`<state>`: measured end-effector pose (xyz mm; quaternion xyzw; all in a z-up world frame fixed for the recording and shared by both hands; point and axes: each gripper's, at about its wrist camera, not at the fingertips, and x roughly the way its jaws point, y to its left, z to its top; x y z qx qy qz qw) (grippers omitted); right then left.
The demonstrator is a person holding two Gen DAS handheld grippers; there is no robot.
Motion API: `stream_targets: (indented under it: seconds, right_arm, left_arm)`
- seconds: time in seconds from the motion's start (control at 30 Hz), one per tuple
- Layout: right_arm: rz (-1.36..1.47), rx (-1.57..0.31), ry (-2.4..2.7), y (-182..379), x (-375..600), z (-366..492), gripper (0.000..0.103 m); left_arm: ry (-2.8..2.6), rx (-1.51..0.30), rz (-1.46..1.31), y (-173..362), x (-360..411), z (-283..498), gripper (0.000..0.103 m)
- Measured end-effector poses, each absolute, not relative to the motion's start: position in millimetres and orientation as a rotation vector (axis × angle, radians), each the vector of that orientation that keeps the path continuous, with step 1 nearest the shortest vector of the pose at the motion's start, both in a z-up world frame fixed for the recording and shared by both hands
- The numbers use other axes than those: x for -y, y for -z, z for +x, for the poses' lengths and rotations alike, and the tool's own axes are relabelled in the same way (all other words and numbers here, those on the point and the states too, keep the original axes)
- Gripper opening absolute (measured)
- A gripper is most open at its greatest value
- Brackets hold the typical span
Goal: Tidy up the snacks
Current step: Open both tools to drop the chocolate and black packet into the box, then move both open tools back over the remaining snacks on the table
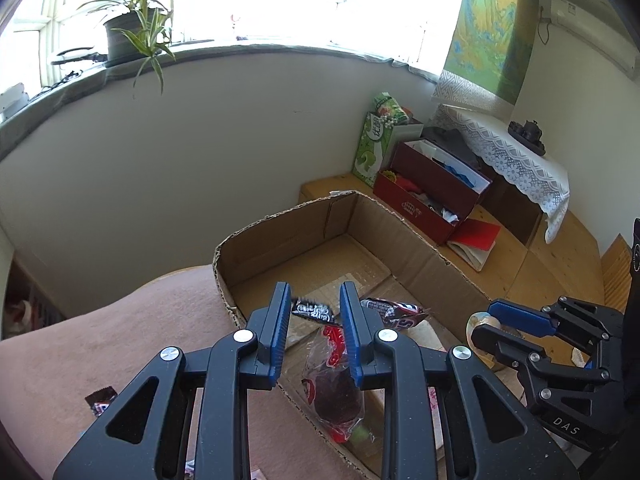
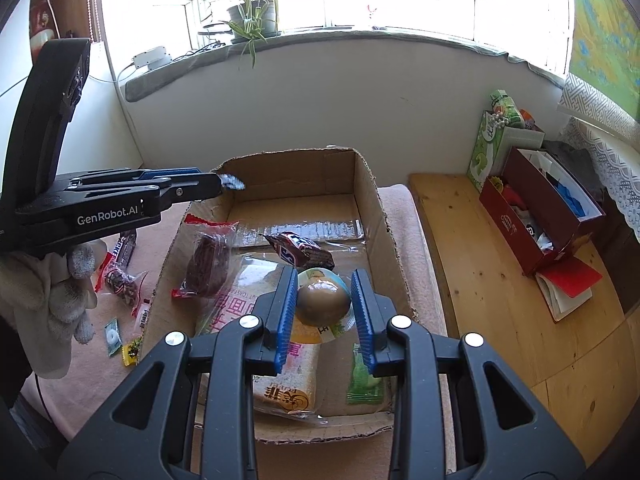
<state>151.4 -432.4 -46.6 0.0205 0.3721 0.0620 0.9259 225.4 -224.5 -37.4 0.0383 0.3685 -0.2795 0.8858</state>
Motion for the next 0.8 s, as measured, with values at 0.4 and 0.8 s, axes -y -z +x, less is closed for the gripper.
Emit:
stream_targets:
  seconds: [0.4, 0.8]
  right_arm:
    - [0.033, -0.727, -0.1, 40.7, 430.2, 147.5, 0.071]
    - [0.037, -0.719, -0.108, 33.3, 418.8, 134.8, 0.077]
  left_arm:
    - [0.579, -0.747, 0.086, 31.0, 222.0, 221.8, 0.033]
    - [0.574, -0.718, 0.075, 19.6, 205.0, 204.5, 0.037]
